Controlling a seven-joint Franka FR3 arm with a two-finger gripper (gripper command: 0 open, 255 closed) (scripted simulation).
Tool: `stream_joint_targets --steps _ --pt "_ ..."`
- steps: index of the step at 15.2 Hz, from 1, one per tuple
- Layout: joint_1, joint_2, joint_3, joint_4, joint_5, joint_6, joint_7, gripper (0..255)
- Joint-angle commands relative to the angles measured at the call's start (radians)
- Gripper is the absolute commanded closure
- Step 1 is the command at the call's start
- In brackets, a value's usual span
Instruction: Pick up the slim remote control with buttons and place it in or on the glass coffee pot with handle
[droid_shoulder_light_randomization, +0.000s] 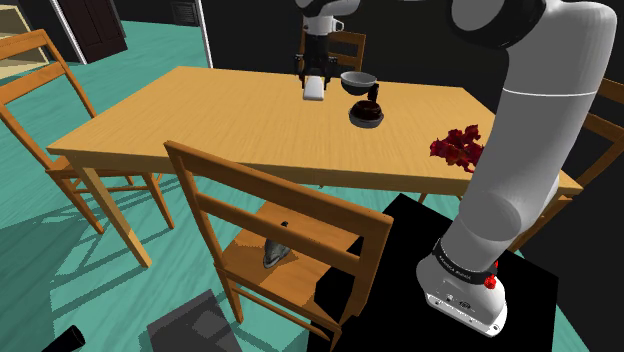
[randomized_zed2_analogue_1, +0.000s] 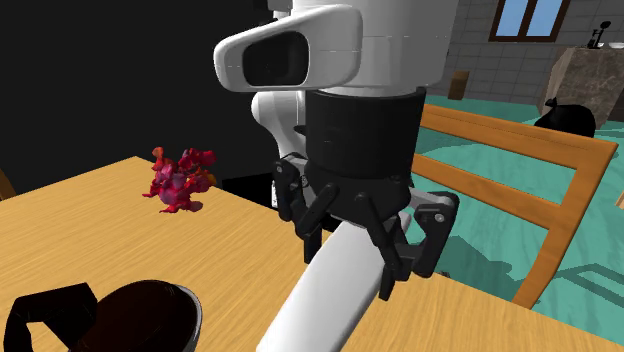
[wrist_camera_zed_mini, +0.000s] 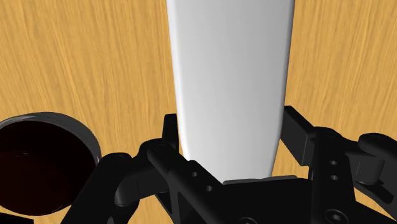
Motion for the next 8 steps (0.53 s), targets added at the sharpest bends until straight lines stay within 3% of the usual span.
stream_joint_targets --steps 1,8 --pt "0.0 0.0 0.0 0.029 0.0 -0.029 0.0 255" --pt "-0.001 0.005 0.0 0.13 0.0 -0.125 0.0 255"
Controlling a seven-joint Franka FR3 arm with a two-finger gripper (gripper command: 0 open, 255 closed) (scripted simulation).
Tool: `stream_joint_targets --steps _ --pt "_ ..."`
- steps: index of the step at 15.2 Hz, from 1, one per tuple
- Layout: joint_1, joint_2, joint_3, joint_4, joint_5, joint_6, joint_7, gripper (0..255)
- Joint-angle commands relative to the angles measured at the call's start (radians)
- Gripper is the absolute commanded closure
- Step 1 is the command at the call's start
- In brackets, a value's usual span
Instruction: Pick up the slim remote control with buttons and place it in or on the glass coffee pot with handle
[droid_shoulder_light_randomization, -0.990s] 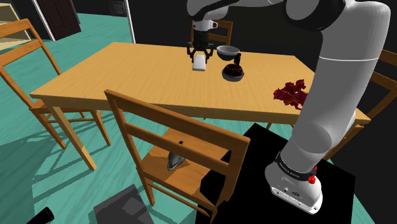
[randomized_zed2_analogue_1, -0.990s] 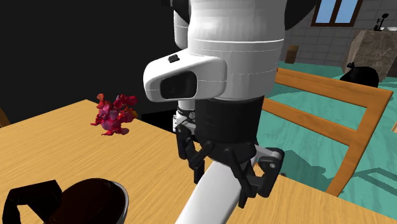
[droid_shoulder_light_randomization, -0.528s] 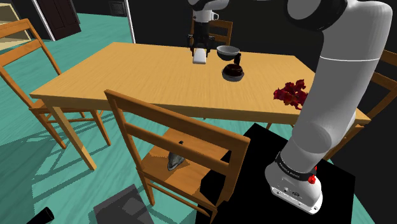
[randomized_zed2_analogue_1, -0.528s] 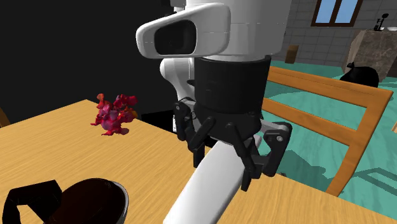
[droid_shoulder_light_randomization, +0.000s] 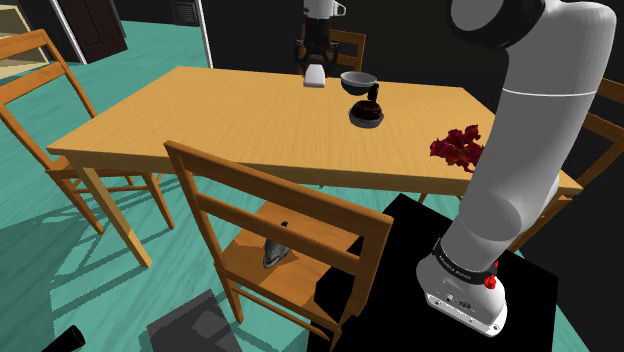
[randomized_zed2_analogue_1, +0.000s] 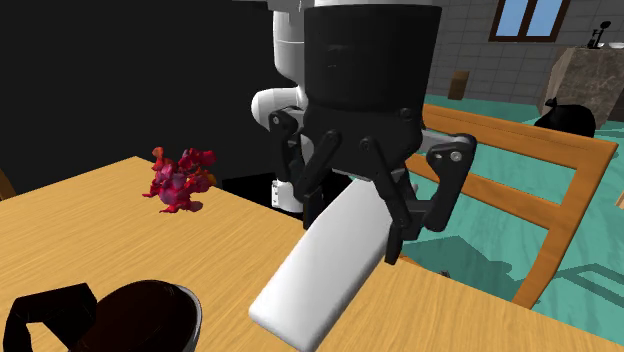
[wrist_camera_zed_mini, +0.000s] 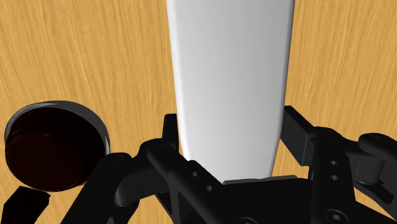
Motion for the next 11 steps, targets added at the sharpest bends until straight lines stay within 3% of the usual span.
stream_joint_targets --steps 1,11 --pt "0.0 0.004 0.0 0.034 0.0 -0.03 0.0 255" --pt "-0.135 -0.031 -0.084 -0.013 0.014 -0.019 -0.219 255"
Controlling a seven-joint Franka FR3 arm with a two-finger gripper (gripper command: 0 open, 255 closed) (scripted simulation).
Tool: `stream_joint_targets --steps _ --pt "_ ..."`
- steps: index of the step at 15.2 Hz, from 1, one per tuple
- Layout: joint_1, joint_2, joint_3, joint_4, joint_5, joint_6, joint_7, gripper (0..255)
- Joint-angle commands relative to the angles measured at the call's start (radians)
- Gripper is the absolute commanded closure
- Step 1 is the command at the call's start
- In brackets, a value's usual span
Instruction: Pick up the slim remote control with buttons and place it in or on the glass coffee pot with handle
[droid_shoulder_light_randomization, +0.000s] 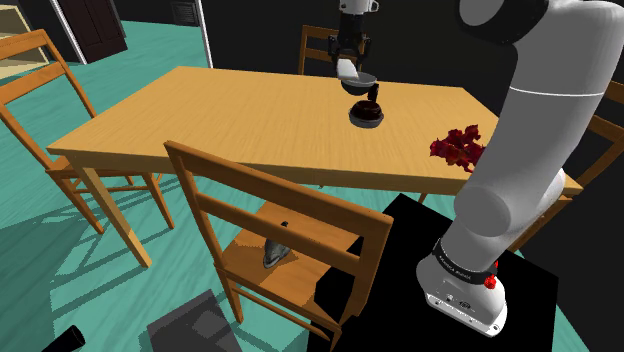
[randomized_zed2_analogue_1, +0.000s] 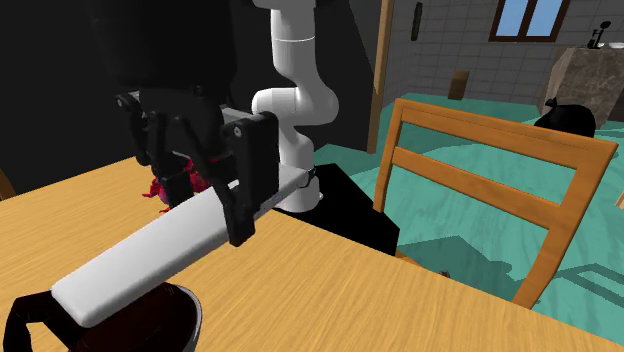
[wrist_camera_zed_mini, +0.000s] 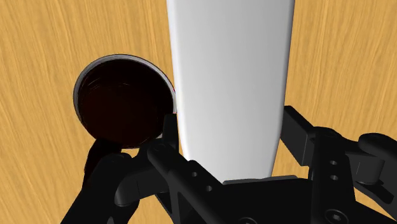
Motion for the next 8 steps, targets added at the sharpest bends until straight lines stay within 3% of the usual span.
stream_joint_targets --steps 1,8 --pt "-0.026 0.009 -0.016 0.015 0.004 -0.005 -0.044 255" --pt "-0.126 0.053 -0.074 0.075 0.023 -0.024 -0.2 255"
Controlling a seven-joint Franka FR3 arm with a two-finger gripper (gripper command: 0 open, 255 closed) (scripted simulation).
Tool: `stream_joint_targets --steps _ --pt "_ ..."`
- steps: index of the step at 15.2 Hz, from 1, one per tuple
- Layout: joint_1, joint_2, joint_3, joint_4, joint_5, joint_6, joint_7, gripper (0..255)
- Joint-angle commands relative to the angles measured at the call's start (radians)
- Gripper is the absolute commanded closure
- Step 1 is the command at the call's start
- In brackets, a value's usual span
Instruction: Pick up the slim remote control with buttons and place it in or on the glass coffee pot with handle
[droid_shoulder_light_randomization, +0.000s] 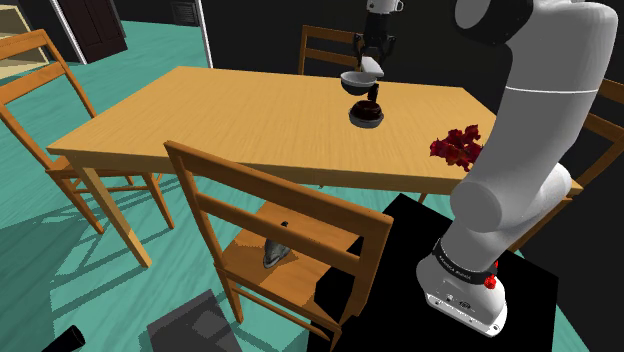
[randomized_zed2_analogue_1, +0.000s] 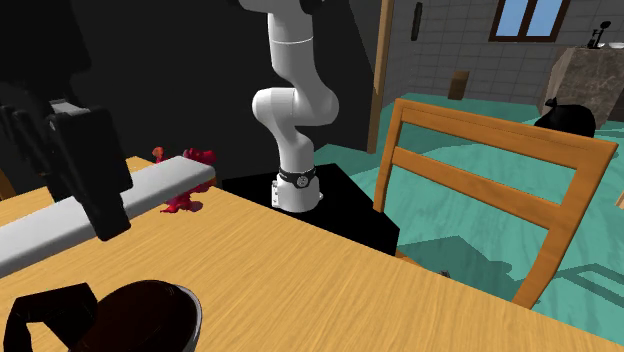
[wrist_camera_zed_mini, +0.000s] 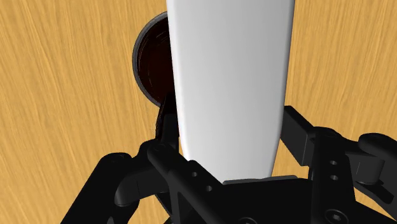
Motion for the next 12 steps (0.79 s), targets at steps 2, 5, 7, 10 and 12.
stream_joint_targets --steps 2,5,7,10,12 --pt "-0.041 0.027 -0.021 0.037 0.01 -0.01 -0.062 255" --pt "-0.039 0.022 -0.02 -0.012 0.009 0.033 -0.062 255" --pt "-0.038 0.02 -0.02 -0.041 0.008 0.061 -0.062 255" --pt "-0.037 0.019 -0.019 -0.083 0.008 0.102 -0.062 255" --pt "-0.036 0.019 -0.019 -0.11 0.009 0.128 -0.062 255"
